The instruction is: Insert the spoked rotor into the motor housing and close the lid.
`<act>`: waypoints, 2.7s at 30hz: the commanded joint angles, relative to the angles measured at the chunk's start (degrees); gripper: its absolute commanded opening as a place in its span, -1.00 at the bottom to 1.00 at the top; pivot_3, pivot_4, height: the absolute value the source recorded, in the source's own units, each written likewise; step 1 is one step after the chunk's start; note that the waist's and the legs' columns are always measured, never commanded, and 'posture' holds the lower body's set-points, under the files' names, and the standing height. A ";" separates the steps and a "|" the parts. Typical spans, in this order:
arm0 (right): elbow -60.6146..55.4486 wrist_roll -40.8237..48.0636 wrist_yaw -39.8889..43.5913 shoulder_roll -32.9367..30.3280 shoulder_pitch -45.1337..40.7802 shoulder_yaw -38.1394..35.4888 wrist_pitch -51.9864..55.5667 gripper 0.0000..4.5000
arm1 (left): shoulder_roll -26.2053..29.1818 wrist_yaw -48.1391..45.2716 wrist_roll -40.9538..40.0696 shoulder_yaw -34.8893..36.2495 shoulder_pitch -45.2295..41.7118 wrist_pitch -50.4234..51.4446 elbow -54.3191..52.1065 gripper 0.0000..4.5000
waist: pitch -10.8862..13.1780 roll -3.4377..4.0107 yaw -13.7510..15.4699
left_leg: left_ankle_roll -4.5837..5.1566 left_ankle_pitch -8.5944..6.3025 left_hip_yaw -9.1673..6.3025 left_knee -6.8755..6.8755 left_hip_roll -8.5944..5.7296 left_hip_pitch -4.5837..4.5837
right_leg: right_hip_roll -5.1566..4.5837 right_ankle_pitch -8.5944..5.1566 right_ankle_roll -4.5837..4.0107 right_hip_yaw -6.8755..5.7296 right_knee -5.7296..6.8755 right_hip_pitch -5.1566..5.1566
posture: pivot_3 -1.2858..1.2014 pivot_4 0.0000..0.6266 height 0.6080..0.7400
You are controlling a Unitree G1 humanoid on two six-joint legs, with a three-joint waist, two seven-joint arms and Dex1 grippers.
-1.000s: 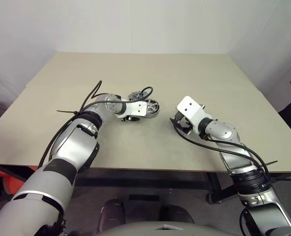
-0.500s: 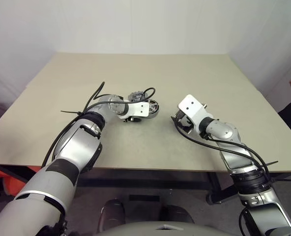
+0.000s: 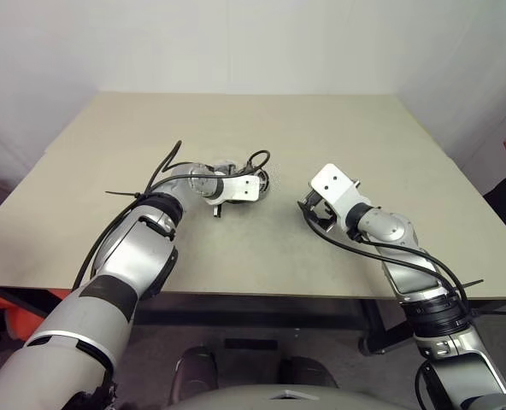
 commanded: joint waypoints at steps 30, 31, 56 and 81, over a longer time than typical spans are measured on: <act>-0.95 0.26 -1.51 -0.58 -1.89 -1.56 -1.19 1.00 | 0.43 -1.91 1.13 -1.10 -4.24 -9.36 -1.96 -0.65 | 0.01 -0.02 0.16 | -0.18 0.13 0.03 -0.59 -0.27 0.05 | -0.21 -0.11 0.10 0.01 -0.08 -0.13 | 0.03 -1.00 1.00; -0.88 0.27 -1.46 -0.54 -1.91 -1.48 -1.20 1.00 | 0.64 0.10 1.75 -1.37 -4.37 -8.18 -1.70 -0.57 | 0.01 -0.02 0.16 | -0.18 0.13 0.03 -0.59 -0.28 0.05 | -0.22 -0.11 0.11 0.01 -0.08 -0.13 | 0.03 -1.00 1.00; -0.10 -0.08 -2.05 0.31 -1.92 -0.64 -1.94 1.00 | -1.53 5.25 5.11 -3.10 -2.53 -1.22 0.88 0.12 | 0.02 -0.03 0.19 | -0.19 0.14 0.02 -0.59 -0.32 0.01 | -0.26 -0.11 0.11 0.00 -0.07 -0.13 | 0.03 -1.00 1.00; 0.08 -0.04 -2.27 0.16 -2.19 -0.72 -2.23 1.00 | -0.71 5.64 5.63 -3.71 -1.62 -1.04 0.95 -0.88 | 0.02 -0.04 0.38 | -0.20 0.21 -0.07 -0.61 -0.38 0.45 | -0.36 -0.34 0.59 0.00 -0.04 0.27 | 0.03 -1.00 1.00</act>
